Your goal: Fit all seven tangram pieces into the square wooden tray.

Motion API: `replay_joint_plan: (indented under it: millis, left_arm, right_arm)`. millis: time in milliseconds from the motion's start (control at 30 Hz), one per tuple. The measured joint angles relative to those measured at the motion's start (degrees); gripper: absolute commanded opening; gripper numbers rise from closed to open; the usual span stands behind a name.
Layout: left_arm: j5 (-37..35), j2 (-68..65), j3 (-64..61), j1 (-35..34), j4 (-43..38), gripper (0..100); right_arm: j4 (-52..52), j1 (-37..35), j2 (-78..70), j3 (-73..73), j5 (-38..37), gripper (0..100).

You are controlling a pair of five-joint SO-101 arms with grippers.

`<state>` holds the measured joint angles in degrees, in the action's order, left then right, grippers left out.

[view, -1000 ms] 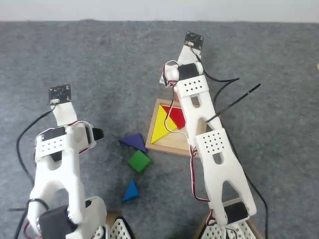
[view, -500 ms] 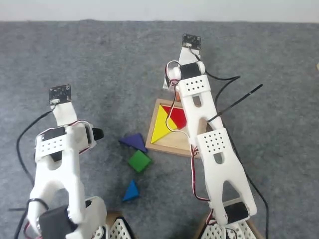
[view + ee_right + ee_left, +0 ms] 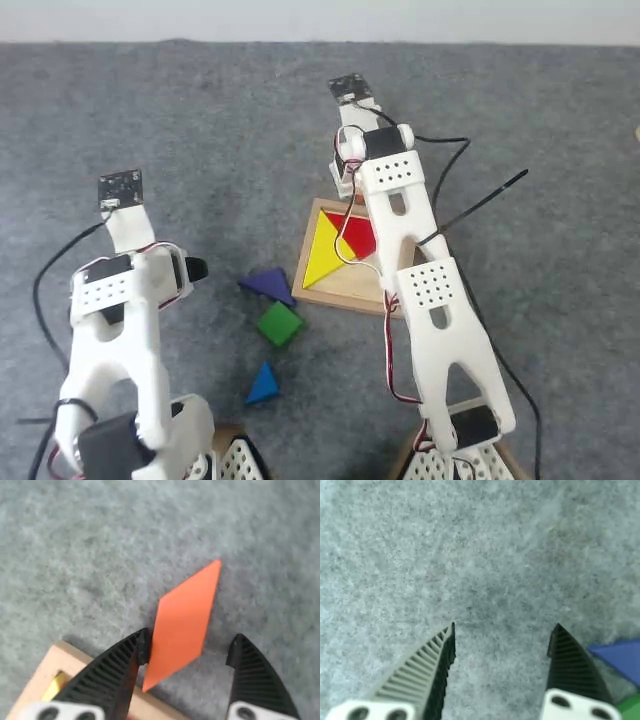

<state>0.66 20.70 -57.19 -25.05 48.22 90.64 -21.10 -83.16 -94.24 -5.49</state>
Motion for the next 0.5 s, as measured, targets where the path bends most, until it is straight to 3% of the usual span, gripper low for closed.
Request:
replay_joint_plan:
  millis: [67, 267, 500]
  left_arm:
    - [0.0, 0.0, 0.0, 0.0, 0.0, 29]
    - [0.0, 0.0, 0.0, 0.0, 0.0, 29]
    - [0.0, 0.0, 0.0, 0.0, 0.0, 29]
  right_arm:
    - [-1.4, 0.0, -0.9, -0.1, -1.9, 24.1]
    - [-2.4, 0.7, -1.8, -1.3, -3.6, 0.0]
    - [-1.6, 1.2, -1.8, -2.1, -3.6, 0.7]
